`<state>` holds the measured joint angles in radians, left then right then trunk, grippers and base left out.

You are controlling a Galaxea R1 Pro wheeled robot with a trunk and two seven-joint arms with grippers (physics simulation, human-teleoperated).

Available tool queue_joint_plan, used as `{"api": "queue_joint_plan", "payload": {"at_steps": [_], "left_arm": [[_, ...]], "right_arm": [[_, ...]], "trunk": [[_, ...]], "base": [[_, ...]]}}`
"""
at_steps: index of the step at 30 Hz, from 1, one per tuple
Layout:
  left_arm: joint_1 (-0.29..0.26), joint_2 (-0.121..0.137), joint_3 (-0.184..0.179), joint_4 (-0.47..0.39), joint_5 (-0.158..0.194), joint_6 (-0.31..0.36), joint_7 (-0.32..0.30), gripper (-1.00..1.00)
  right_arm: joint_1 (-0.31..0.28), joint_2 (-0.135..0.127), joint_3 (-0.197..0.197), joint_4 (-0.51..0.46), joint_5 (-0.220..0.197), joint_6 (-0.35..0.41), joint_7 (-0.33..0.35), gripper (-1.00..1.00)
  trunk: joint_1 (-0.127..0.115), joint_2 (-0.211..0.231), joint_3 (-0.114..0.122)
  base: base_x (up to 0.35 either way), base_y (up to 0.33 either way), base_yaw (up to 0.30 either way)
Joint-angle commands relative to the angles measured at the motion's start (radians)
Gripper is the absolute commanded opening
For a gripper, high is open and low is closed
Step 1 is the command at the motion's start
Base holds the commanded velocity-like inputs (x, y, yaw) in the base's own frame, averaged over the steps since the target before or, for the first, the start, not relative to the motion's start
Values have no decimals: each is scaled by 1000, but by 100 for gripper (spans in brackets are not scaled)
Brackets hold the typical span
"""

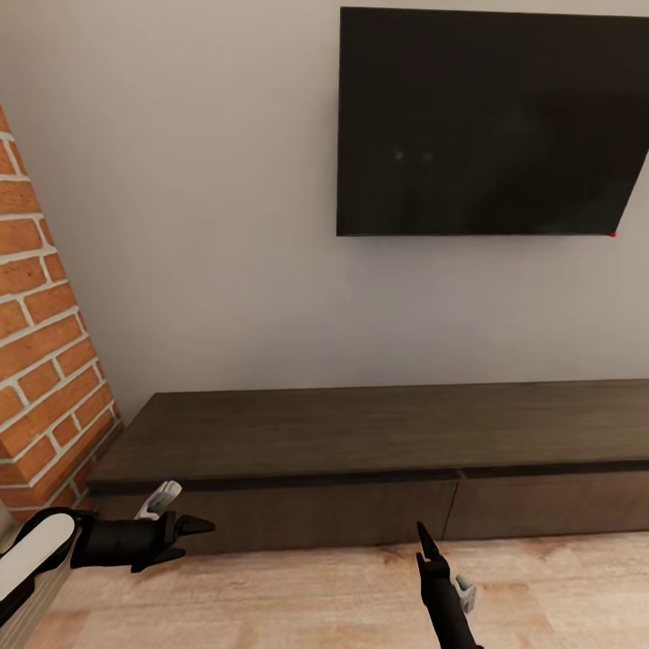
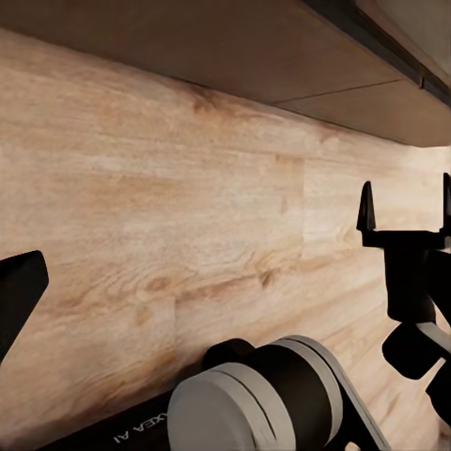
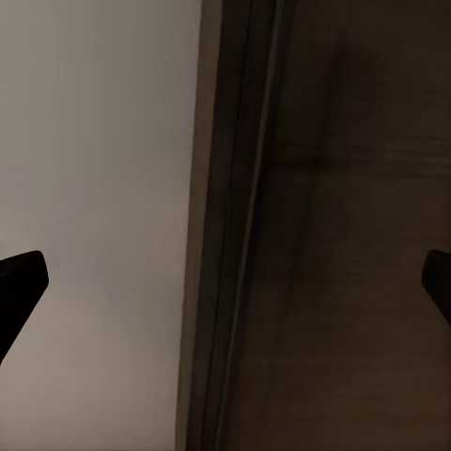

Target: Place each of the two pumpkins and all three candles from the living room inside a cabinet in the living room (use any cabinet), then make sure every cabinet is closed, and position the cauldron so it is next to a table in the living room.

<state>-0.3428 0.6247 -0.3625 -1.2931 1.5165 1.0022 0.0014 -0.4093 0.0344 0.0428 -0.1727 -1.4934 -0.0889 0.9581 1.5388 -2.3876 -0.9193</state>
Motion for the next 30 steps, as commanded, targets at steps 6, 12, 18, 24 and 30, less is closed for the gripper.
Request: {"api": "queue_joint_plan", "payload": {"at_steps": [6,12,18,24,30], "left_arm": [[0,1,-2,-1,2,1,-18,100],[1,1,-4,-2,2,1,-56,100],[1,1,-4,-2,2,1,-61,100],[1,1,-4,-1,2,1,-61,100],[1,1,-4,-1,2,1,-61,100]], "right_arm": [[-1,0,5,1,-1,-9,1,100],[-1,-1,5,1,-1,-9,1,100],[-1,-1,5,1,-1,-9,2,100],[0,-1,5,1,-1,-9,1,100],[0,-1,5,1,-2,-9,-6,100]], "trunk": [[0,0,-1],[15,-28,-14],[34,-63,-29],[46,-84,-39],[46,-84,-39]], "base": [[13,0,0],[1,0,0],[0,0,0],[0,0,0],[0,0,0]]}}
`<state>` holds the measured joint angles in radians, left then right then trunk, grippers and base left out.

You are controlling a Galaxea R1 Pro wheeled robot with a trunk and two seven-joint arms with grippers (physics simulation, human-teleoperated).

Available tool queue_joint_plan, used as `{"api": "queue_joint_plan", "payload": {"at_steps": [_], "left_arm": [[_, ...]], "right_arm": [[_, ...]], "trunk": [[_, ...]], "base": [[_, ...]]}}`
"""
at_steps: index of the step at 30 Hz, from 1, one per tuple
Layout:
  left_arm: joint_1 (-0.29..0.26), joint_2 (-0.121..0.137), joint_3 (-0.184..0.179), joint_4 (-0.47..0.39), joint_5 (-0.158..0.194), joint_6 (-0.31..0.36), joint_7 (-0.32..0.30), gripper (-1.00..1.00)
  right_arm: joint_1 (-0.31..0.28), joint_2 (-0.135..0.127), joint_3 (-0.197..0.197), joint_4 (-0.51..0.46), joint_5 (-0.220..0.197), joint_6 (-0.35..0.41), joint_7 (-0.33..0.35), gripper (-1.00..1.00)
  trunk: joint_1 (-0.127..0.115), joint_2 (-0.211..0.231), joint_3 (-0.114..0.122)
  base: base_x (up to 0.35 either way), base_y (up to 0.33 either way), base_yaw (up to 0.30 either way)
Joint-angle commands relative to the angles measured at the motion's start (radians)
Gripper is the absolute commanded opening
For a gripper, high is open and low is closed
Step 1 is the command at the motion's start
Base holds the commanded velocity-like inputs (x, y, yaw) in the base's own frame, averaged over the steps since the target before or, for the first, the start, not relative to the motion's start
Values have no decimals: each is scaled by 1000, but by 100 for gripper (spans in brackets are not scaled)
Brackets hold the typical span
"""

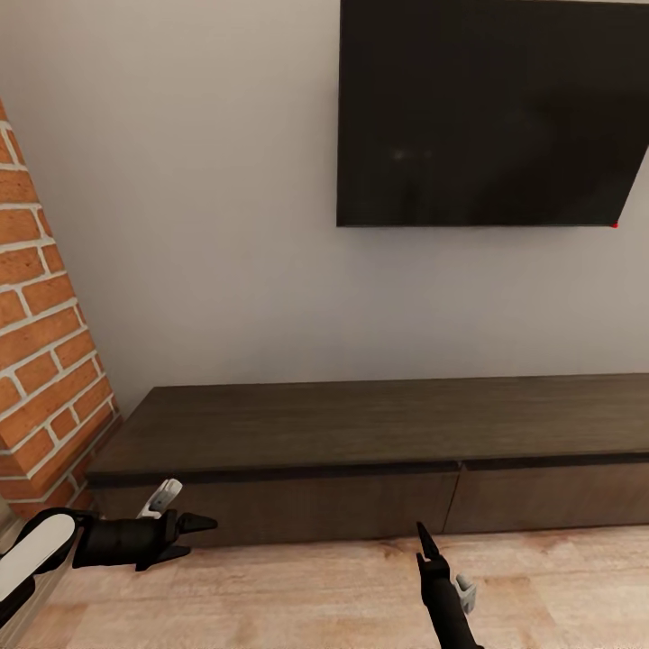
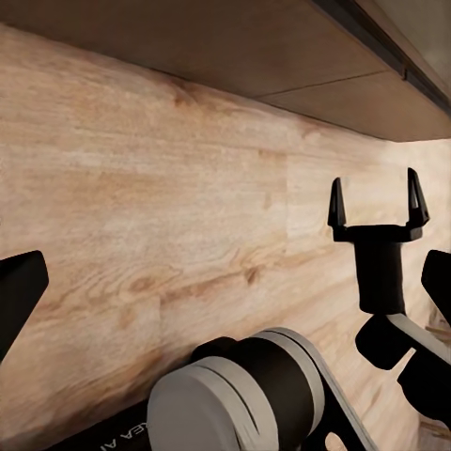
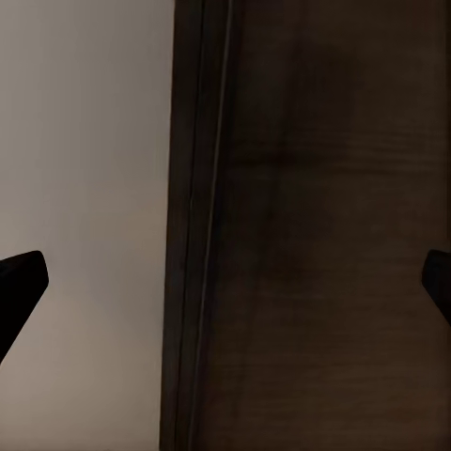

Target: Place each of the two pumpkins and all three candles from the living room inside a cabinet in the living room (use any cabinet), then make sure every cabinet is closed, and position the cauldron so it is next to a table in the living room.

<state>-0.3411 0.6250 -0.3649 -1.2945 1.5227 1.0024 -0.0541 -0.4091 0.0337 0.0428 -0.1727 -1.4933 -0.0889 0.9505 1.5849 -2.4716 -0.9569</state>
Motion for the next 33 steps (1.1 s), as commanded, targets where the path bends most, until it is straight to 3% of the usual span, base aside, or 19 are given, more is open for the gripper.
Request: {"api": "queue_joint_plan", "payload": {"at_steps": [1,33], "left_arm": [[-1,1,-2,0,-4,1,-6,100],[-2,3,-3,0,-2,1,-24,100]], "right_arm": [[-1,0,5,1,-2,-9,0,100],[-1,0,3,1,-4,-9,-33,100]], "trunk": [[0,0,-1],[0,0,-1]], "base": [[0,0,0],[73,0,0]]}}
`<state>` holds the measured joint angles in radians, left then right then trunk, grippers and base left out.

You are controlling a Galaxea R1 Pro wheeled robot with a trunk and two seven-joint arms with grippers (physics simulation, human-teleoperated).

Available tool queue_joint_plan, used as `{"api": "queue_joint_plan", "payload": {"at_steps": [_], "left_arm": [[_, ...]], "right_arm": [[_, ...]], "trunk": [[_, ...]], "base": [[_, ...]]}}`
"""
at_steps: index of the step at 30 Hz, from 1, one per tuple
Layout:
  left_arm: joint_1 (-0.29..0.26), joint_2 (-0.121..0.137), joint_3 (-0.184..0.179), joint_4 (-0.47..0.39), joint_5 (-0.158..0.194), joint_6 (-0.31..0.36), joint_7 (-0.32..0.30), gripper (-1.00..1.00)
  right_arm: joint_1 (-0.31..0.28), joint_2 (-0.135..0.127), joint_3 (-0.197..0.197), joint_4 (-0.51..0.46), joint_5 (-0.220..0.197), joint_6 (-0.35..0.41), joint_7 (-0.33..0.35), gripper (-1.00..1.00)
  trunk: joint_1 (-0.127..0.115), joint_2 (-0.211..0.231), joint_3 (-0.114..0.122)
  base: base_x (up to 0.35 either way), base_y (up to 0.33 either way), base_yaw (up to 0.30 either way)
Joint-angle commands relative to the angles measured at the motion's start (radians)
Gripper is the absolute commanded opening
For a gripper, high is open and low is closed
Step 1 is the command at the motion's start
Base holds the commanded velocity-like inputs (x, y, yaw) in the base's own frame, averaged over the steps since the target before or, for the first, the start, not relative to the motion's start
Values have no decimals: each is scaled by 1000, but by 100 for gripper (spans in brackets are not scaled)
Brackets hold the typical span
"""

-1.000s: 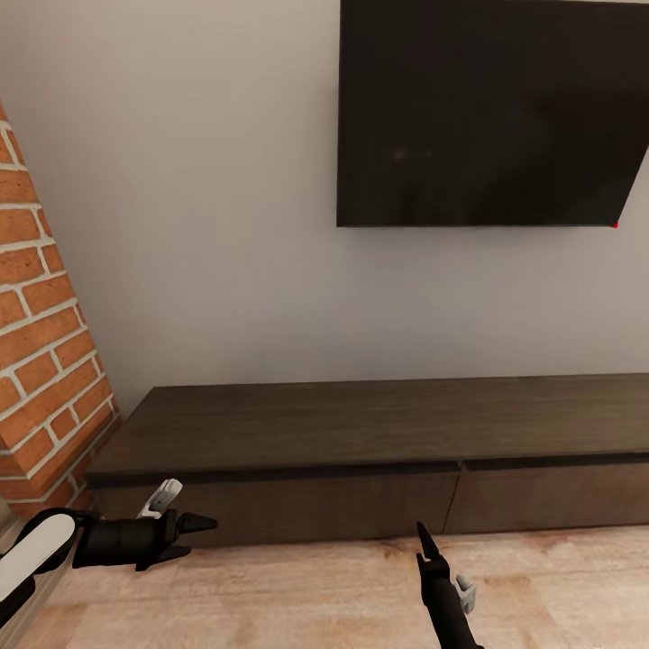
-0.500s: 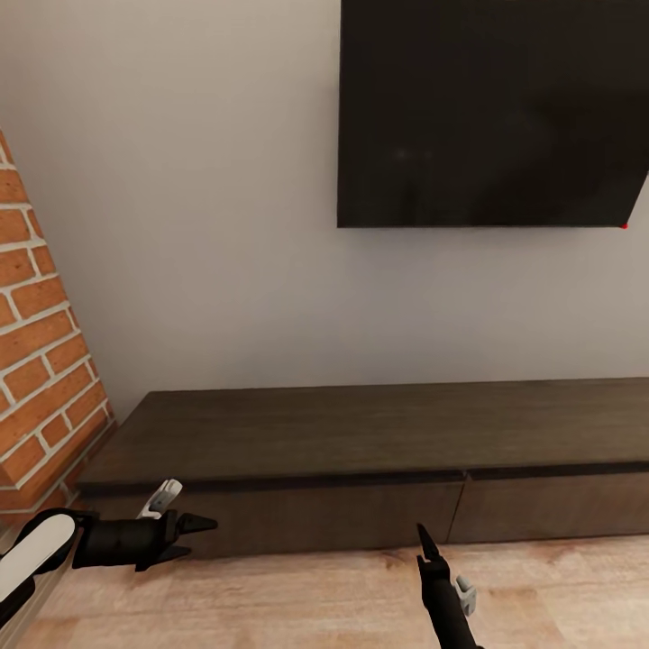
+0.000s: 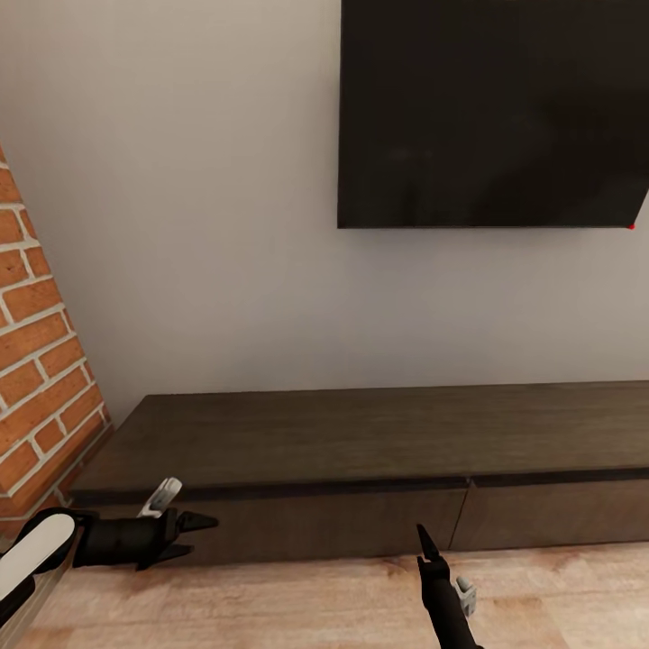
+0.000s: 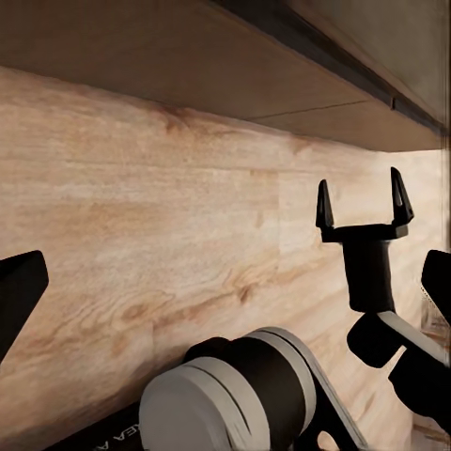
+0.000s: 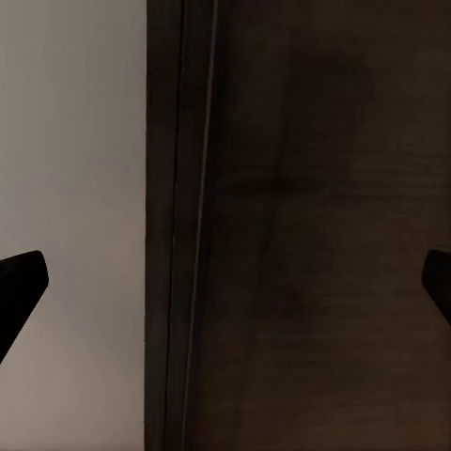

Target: Place each of the two pumpkins and all three candles from the living room inside a cabinet in the living room (use any cabinet), then make sure every cabinet is closed, and position the cauldron so it is next to a table in the living room.

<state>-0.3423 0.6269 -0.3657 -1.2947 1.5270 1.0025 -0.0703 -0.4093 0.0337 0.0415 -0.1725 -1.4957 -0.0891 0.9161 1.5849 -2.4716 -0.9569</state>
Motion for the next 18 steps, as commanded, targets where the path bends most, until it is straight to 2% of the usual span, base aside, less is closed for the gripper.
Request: {"api": "queue_joint_plan", "payload": {"at_steps": [1,7,18], "left_arm": [[-1,1,-3,0,-5,1,-22,100],[2,3,-10,0,-6,1,-123,100],[5,4,-13,0,-5,2,-140,100]], "right_arm": [[-1,0,5,1,-1,-9,1,100],[0,0,5,1,-1,-9,1,100],[0,0,5,1,-1,-9,1,100]], "trunk": [[0,0,-1],[0,0,-1],[0,0,-1]], "base": [[2,0,0],[42,0,0],[65,0,0]]}}
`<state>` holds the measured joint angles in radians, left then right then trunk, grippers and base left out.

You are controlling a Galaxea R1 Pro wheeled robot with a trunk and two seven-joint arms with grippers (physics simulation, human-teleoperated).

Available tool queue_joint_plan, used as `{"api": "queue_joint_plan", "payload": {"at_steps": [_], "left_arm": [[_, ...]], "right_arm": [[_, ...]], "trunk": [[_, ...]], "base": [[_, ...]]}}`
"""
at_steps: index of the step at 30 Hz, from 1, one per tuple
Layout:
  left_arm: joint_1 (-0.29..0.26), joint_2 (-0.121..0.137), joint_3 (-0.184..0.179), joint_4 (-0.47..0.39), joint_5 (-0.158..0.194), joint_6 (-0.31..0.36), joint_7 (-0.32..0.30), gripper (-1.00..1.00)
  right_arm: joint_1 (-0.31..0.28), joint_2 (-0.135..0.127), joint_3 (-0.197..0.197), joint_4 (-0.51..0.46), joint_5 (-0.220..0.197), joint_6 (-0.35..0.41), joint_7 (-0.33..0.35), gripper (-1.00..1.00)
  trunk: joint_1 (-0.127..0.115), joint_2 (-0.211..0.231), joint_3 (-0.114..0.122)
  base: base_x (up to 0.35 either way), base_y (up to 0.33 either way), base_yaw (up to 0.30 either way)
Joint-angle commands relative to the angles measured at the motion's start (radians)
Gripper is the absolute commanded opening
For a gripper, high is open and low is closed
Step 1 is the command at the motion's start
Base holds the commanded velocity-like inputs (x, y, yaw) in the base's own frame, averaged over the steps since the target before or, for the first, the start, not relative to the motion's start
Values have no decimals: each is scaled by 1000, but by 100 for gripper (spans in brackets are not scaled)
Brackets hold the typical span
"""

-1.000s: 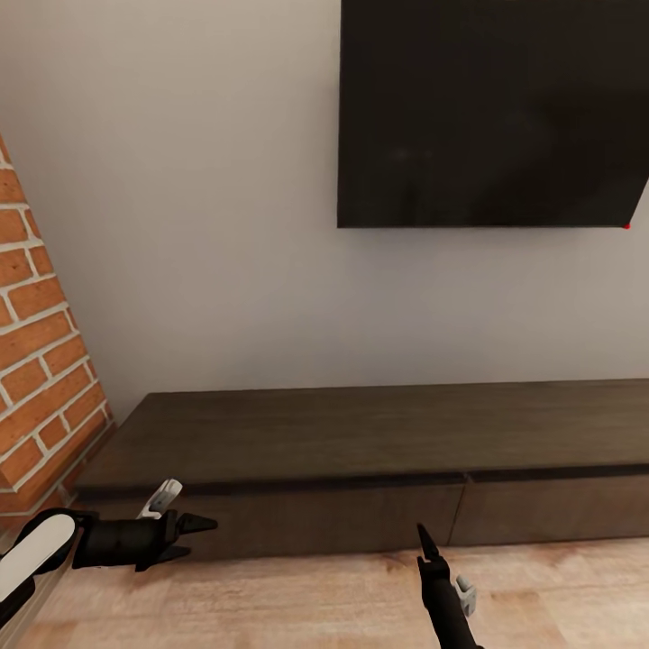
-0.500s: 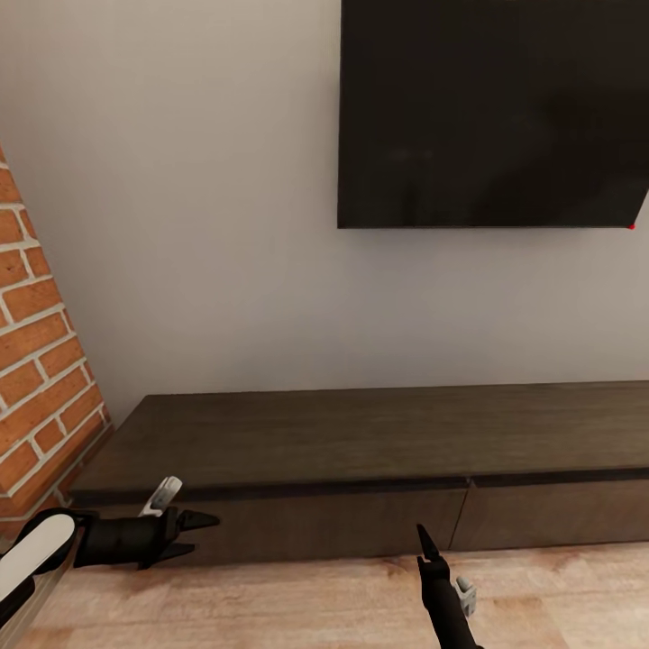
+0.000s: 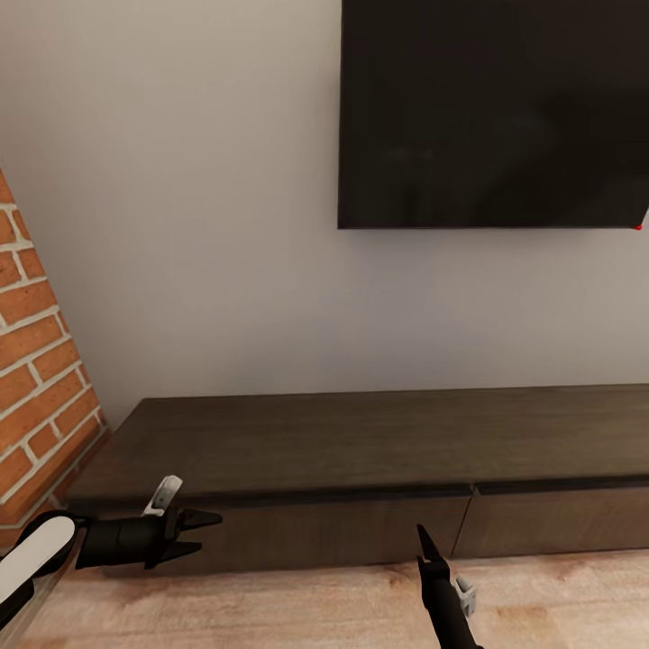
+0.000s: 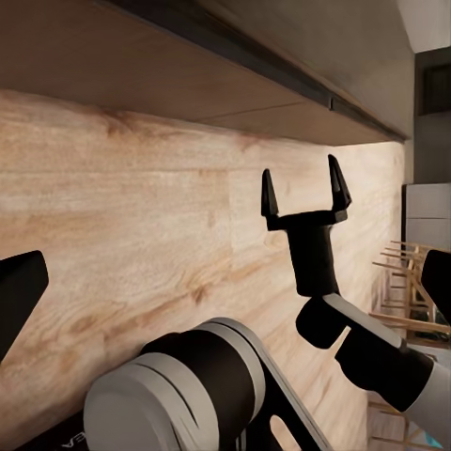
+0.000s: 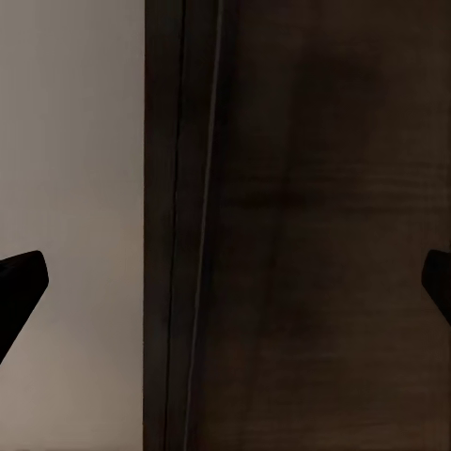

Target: Place each of the two pumpkins and all three candles from the living room inside a cabinet in the living room (use any cabinet), then make sure every cabinet is closed, and position the cauldron so it is next to a table in the living room.

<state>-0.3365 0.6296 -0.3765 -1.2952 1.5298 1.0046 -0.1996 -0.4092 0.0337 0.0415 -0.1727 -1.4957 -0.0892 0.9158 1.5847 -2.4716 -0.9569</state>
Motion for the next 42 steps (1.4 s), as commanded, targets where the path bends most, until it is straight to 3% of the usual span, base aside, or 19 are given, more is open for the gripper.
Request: {"api": "queue_joint_plan", "payload": {"at_steps": [1,9,19,42], "left_arm": [[-1,1,-2,1,-8,0,-10,100],[0,1,-4,-11,-8,0,-11,100],[2,1,-4,-28,-8,0,-11,100],[2,1,-4,-29,-10,0,-11,100]], "right_arm": [[-1,0,5,1,-1,-9,2,100],[-1,0,5,2,-1,-8,0,100],[-1,0,5,1,0,-9,-49,100],[-1,2,9,-2,2,-10,-40,100]], "trunk": [[0,0,-1],[0,0,-1],[0,0,-1],[0,0,-1]], "base": [[73,0,0],[77,0,0],[64,0,0],[49,0,0]]}}
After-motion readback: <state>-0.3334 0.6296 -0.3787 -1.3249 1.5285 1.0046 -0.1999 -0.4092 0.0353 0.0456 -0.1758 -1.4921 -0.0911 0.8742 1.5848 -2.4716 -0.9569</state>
